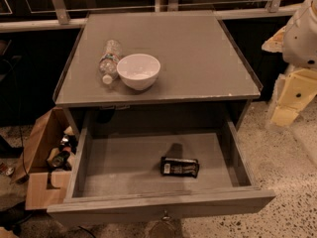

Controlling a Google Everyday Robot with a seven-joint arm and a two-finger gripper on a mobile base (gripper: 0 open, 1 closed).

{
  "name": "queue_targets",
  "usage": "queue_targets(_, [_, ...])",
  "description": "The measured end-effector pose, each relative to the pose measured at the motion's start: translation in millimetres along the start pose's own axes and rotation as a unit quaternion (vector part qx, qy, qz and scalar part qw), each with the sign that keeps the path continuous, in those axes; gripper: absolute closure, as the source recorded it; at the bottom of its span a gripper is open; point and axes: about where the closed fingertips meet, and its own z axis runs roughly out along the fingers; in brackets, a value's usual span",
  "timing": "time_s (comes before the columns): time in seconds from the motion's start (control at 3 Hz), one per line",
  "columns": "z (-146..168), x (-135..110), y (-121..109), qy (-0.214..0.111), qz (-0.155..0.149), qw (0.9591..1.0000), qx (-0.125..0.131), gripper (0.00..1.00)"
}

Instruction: Pick rxbar chocolate from top drawer and place on counter

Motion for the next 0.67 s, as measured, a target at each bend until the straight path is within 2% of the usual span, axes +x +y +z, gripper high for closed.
queue_targets(0.33, [0.0,0.0,0.0,0.000,0.000,1.0000,0.000,0.00])
queue_targets(0.67, [16.8,-5.4,3.0,-0.009,-0.014,0.9997,-0.015,0.00])
